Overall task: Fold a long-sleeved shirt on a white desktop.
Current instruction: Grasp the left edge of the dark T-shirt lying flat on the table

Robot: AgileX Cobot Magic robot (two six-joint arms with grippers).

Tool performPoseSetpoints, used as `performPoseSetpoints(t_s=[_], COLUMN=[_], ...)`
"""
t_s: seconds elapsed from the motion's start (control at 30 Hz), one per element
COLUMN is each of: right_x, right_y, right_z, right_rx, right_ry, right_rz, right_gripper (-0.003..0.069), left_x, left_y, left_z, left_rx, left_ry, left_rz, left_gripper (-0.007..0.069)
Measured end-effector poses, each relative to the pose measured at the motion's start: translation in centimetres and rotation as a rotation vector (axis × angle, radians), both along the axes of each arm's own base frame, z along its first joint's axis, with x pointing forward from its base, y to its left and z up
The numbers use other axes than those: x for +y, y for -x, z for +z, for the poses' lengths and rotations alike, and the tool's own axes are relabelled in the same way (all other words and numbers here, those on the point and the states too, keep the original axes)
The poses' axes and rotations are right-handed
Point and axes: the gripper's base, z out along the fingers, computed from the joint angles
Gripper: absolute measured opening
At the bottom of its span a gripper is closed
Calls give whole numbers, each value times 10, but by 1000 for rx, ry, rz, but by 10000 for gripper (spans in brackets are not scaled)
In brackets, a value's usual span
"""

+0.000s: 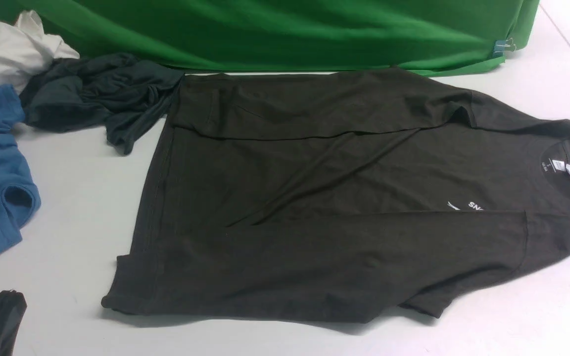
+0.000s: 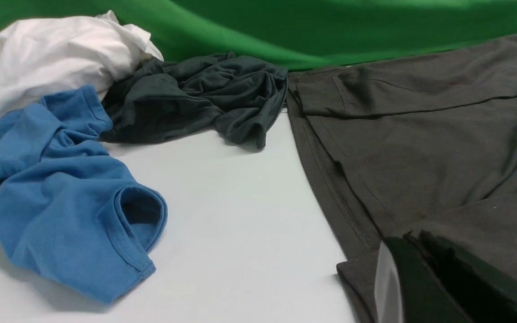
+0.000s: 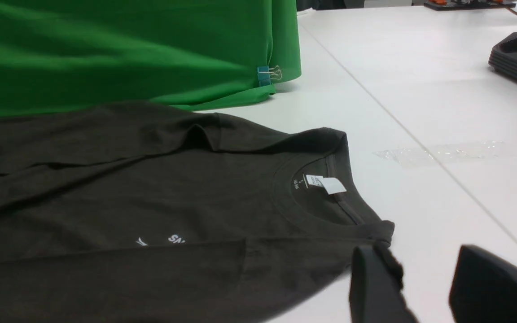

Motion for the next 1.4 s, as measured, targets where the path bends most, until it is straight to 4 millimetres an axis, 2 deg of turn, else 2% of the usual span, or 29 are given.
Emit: performPoseSetpoints(t_s=[1.4], right_x=[2], right_y=[0], right_z=[0], right_rx=[-3], right_ry=[0], right_rz=[30], right_gripper=[241], left_x=[0], left_y=[0], left_z=[0], left_rx=[-1], left_ry=[-16], left_rz=[1], left_gripper=[20])
